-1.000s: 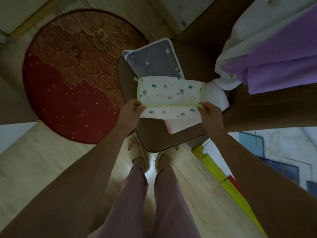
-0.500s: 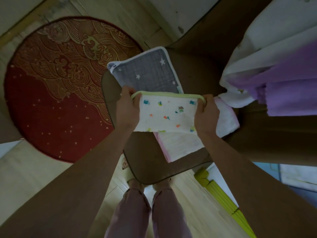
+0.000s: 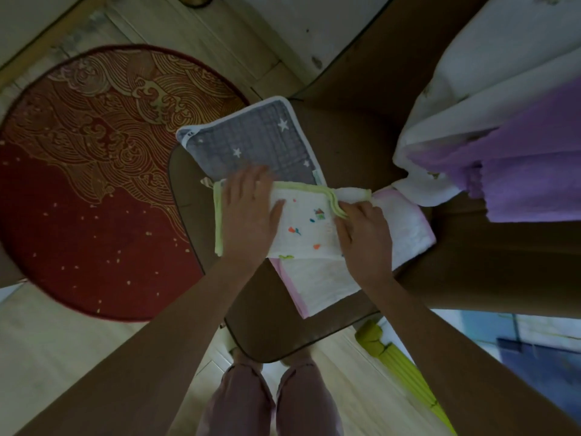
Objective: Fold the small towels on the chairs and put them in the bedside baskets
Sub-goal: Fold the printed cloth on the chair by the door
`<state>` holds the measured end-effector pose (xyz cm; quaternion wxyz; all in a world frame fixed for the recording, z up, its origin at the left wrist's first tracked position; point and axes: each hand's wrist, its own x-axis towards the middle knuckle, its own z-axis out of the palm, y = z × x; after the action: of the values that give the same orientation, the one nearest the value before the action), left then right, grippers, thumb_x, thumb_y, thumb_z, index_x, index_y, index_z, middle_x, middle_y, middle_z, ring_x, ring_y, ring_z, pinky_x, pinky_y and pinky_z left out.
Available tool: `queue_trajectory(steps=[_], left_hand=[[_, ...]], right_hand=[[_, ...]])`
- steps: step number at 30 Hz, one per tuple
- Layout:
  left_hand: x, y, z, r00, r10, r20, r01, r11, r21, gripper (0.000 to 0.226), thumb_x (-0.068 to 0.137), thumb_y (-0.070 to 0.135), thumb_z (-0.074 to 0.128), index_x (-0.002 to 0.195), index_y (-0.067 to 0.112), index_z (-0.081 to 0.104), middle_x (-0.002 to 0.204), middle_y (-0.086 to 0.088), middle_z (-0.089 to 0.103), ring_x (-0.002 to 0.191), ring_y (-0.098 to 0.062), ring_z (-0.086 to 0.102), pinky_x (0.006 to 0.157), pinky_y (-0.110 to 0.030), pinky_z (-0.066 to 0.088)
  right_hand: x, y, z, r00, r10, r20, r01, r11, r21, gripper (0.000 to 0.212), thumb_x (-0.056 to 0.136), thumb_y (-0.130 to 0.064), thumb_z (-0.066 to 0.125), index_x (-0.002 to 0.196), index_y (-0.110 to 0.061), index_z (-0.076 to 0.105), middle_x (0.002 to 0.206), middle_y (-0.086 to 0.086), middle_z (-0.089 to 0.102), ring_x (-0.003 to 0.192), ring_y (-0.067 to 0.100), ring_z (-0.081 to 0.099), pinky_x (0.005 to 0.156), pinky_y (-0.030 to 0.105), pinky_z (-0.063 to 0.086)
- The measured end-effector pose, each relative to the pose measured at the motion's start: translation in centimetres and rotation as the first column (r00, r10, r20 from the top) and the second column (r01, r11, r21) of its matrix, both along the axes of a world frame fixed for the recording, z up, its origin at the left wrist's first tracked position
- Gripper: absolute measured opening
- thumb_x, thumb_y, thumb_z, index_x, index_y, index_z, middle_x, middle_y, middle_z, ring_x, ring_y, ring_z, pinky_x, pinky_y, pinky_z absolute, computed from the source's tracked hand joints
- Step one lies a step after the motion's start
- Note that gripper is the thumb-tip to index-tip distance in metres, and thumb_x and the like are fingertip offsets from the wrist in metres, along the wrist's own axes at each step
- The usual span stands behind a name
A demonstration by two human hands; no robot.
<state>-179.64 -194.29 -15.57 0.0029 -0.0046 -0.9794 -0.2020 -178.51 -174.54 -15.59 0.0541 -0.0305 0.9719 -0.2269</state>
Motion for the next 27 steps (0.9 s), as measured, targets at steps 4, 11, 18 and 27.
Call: queue_trajectory(steps=[4,11,18,27], left_hand=[[0.0,2.5,-1.5,0.899,-0.413,0.144,0.404,0.910,0.090,0.057,0.096,0.043,0.037,0.143,0.011,0.043,0.146,-0.013,0.044,0.139,-0.033,0.033,0.118,-0.045,0.015],[0.6,2.7,-4.1,0.853,-0.462,0.245,0.496,0.863,-0.100,0.068,0.098,0.058,0.013,0.154,0.019,0.017,0.161,-0.009,0.012,0.149,-0.030,0.006,0.120,-0.044,-0.001],[0.3,2.6,-4.3,0.838,-0.476,0.267,0.518,0.848,-0.115,0.069,0.096,0.059,0.010,0.155,0.024,0.007,0.163,-0.005,0.001,0.149,-0.028,-0.004,0.120,-0.044,-0.006],[-0.2,1.7,-2.3,0.885,-0.439,0.151,0.411,0.892,0.186,0.061,0.098,0.049,0.024,0.149,0.017,0.032,0.160,-0.010,0.017,0.148,-0.026,0.006,0.120,-0.039,0.000]], right_hand=[[-0.6,0.3,0.8,0.947,-0.273,-0.167,0.289,0.954,0.081,0.045,0.095,-0.034,0.037,0.102,-0.001,0.067,0.095,0.017,0.068,0.085,0.030,0.066,0.081,0.030,0.046],[-3.8,0.2,0.7,0.741,-0.610,0.281,0.660,0.739,-0.136,0.032,0.101,-0.035,0.047,0.089,-0.009,0.062,0.081,0.002,0.057,0.077,0.014,0.053,0.065,0.017,0.037],[-4.9,0.1,0.1,0.621,-0.755,0.213,0.778,0.560,-0.284,0.016,0.092,-0.016,0.059,0.097,-0.008,0.072,0.096,0.008,0.068,0.088,0.018,0.060,0.071,0.016,0.038],[-2.5,-2.0,0.2,0.851,-0.517,-0.091,0.513,0.856,-0.065,0.034,0.097,-0.022,0.051,0.129,-0.009,0.053,0.130,0.014,0.054,0.117,0.028,0.051,0.096,0.033,0.038]])
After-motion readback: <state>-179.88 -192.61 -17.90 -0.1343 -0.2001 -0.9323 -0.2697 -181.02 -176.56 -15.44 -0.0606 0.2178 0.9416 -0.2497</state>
